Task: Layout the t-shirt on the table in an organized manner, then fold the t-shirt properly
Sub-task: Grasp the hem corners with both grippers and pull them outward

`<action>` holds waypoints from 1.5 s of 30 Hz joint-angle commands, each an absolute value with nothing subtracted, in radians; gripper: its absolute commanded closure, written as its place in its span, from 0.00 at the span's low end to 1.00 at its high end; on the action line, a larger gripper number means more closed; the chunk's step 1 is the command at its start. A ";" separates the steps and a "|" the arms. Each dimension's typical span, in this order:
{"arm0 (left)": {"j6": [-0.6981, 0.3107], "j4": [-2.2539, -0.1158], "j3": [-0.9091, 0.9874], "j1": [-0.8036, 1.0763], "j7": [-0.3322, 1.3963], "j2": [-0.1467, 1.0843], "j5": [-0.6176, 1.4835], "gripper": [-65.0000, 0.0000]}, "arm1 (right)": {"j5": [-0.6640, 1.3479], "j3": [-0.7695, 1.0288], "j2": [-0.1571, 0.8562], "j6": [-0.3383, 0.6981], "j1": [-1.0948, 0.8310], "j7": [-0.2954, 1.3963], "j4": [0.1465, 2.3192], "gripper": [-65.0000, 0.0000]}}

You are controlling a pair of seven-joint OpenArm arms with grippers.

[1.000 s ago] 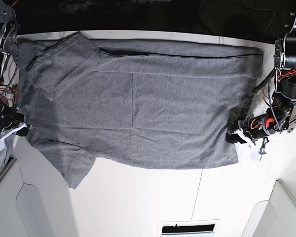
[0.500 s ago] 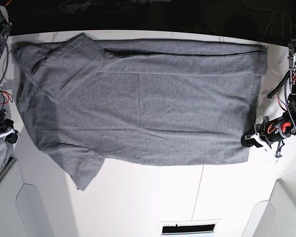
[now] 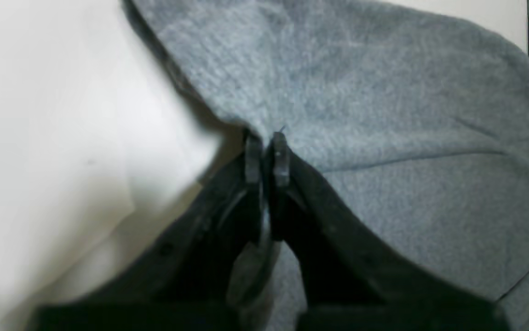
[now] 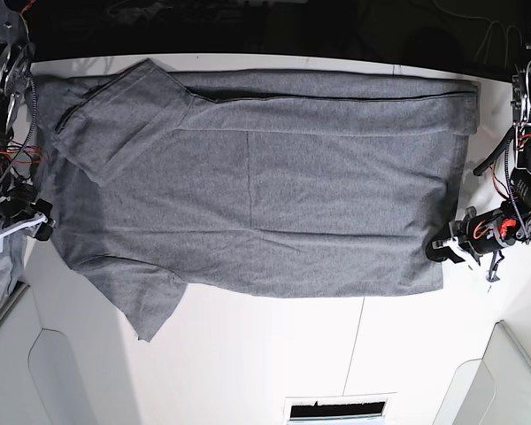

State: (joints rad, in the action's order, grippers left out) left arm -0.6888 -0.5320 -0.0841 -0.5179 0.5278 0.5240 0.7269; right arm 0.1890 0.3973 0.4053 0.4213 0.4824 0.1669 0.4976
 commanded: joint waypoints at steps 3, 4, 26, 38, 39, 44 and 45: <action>-0.698 -0.548 -0.080 -0.545 0.517 0.540 0.744 1.00 | 0.212 0.399 0.403 0.479 0.504 0.175 0.503 0.51; -0.698 -0.548 -0.080 -0.545 0.517 0.540 0.744 1.00 | 0.226 0.399 0.400 0.490 0.504 0.174 0.503 0.51; -0.698 -0.589 -0.080 -0.545 0.695 0.559 0.858 1.00 | 0.213 0.399 0.371 0.580 0.488 0.190 0.680 1.00; -0.698 -0.928 -0.080 -0.393 1.039 0.740 1.185 1.00 | 0.315 0.399 0.424 0.581 0.260 0.234 0.965 1.00; -0.698 -0.962 -0.080 -0.364 1.053 0.747 1.205 1.00 | 0.323 0.399 0.426 0.581 0.245 0.236 0.978 1.00; -0.698 -1.077 -0.080 -0.236 1.058 0.751 1.216 1.00 | 0.326 0.399 0.426 0.580 0.175 0.237 1.006 1.00; -0.698 -1.085 -0.080 -0.220 1.058 0.748 1.216 1.00 | 0.326 0.399 0.425 0.579 0.162 0.237 1.006 1.00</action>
State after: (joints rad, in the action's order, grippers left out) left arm -0.6895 -1.0698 -0.0879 -0.1978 1.0679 0.7246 1.1954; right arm 0.3107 0.3950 0.4038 0.5766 0.1463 0.2592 0.9871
